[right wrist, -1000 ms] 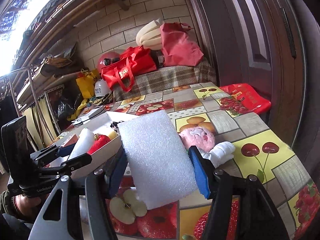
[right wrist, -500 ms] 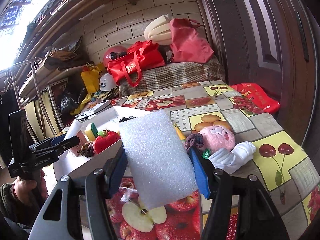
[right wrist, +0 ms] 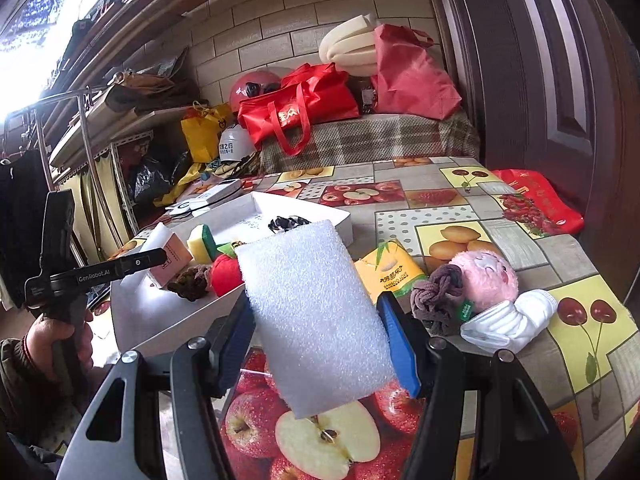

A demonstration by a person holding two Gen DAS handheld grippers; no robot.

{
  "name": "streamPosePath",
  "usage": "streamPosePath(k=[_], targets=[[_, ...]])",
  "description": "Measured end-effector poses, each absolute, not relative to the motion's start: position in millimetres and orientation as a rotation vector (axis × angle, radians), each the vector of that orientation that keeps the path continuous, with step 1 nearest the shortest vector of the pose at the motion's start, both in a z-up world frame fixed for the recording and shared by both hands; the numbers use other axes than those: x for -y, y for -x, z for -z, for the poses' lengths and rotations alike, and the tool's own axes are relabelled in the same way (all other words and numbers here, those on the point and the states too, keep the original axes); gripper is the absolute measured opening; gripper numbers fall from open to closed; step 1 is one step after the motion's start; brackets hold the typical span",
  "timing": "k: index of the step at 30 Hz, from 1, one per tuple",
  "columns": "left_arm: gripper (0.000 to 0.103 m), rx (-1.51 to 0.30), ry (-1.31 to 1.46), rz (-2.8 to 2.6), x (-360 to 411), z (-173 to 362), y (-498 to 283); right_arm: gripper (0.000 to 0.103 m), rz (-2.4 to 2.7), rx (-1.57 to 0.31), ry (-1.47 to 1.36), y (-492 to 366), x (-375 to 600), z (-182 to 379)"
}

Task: Organize soft objects
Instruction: 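Carry both white foam pads over the white box with both tools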

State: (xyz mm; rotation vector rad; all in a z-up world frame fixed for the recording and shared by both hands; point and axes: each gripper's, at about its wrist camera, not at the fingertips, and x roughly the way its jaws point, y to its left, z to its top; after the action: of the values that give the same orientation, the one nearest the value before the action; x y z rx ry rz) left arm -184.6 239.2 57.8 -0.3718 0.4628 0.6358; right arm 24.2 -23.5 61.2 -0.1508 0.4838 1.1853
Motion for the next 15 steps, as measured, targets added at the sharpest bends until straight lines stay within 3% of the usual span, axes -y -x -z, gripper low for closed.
streamPosePath(k=[15], targets=[[0.055, -0.428, 0.314, -0.730, -247.3, -61.6, 187.4, 0.062, -1.281, -0.452, 0.160, 12.3, -16.8, -59.9]])
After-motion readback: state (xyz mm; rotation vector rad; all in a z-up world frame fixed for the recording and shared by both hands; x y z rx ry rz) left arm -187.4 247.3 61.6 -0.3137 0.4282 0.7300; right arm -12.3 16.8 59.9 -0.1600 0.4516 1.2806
